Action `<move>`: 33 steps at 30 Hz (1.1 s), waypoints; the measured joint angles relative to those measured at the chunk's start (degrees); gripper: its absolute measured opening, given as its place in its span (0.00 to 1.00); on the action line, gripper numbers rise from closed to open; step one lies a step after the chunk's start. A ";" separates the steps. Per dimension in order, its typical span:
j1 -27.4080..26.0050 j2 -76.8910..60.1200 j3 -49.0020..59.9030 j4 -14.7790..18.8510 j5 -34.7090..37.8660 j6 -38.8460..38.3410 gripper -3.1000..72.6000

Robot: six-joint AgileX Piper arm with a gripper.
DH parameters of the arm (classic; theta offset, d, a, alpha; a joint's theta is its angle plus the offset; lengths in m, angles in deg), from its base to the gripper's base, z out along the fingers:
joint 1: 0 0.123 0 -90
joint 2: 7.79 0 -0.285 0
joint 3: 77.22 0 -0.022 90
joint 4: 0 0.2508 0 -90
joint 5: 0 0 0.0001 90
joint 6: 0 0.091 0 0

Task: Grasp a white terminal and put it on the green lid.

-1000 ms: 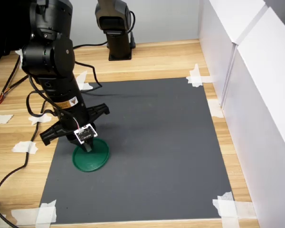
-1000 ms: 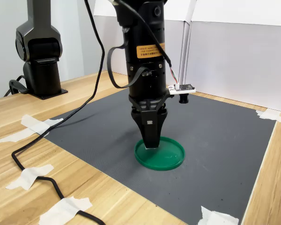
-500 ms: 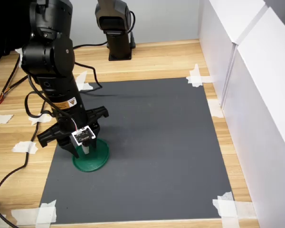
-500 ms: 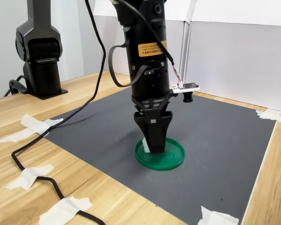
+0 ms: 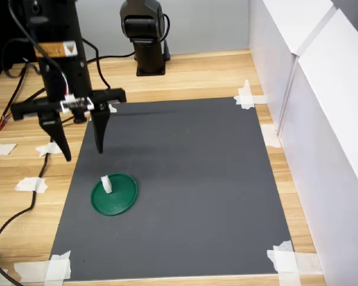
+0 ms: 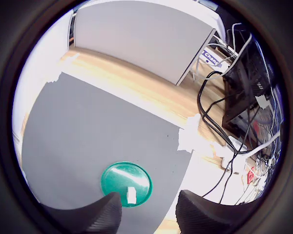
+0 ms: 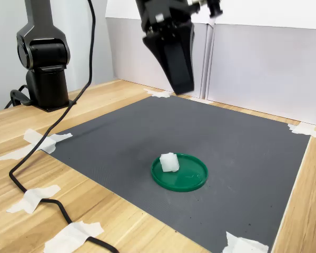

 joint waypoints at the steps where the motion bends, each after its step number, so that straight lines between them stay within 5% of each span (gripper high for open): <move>1: 0.00 -0.99 0.00 0.80 0.69 0.10 0.67; 8: 0.00 -9.18 1.70 5.84 1.95 0.90 0.52; 17: 0.00 -22.70 12.17 7.14 -4.21 6.38 0.05; 25: 0.00 -37.55 26.20 9.26 -17.02 12.37 0.02; 33: 3.92 -47.46 36.13 11.02 -18.16 11.38 0.02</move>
